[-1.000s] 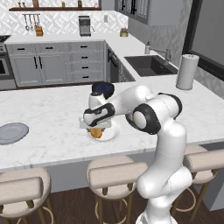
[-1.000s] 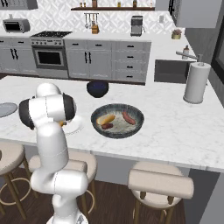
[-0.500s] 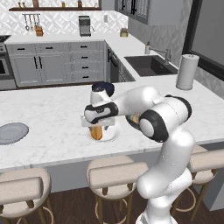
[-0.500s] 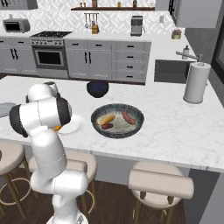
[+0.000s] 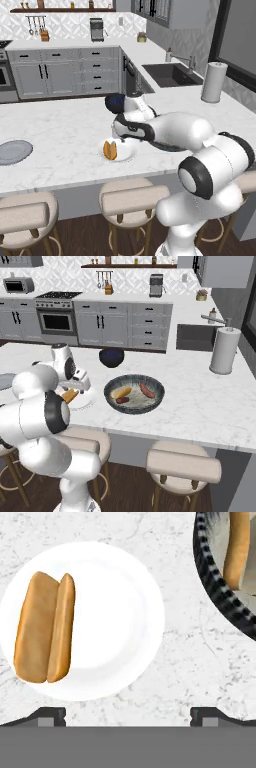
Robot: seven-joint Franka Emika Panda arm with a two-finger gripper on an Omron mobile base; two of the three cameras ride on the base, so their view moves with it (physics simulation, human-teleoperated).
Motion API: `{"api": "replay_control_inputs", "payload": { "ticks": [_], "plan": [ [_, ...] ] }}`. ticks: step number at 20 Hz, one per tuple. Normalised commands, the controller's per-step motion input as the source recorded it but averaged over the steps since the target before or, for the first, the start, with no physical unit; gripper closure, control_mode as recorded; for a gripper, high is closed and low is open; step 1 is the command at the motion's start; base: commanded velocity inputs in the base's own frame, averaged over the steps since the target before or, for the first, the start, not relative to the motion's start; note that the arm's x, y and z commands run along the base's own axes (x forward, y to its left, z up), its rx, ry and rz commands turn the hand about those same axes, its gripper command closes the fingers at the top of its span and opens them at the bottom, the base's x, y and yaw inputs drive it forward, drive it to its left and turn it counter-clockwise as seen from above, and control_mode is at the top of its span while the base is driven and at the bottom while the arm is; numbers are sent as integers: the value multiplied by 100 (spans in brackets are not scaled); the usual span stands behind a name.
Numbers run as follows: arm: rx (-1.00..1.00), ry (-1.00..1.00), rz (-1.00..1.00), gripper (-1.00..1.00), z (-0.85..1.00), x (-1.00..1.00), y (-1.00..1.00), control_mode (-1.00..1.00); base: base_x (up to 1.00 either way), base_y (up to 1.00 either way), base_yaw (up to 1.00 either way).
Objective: Place one bun and one sausage from the bowl on each plate.
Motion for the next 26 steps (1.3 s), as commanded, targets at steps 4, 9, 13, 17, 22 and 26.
{"api": "replay_control_inputs", "payload": {
  "ticks": [4,9,13,17,22,26],
  "plan": [
    [0,0,0,-100,50,-2,-95,-100,0,0,0],
    [-2,0,0,-100,45,0,-73,-100,0,0,0],
    [-10,-2,6,-100,7,1,-72,-100,0,0,0],
    [-16,-4,19,-100,8,1,-64,-100,0,0,0],
    [-12,-8,21,-100,5,12,-62,-100,0,0,0],
    [-2,-7,13,-100,0,31,-71,-100,0,0,0]
  ]
}}
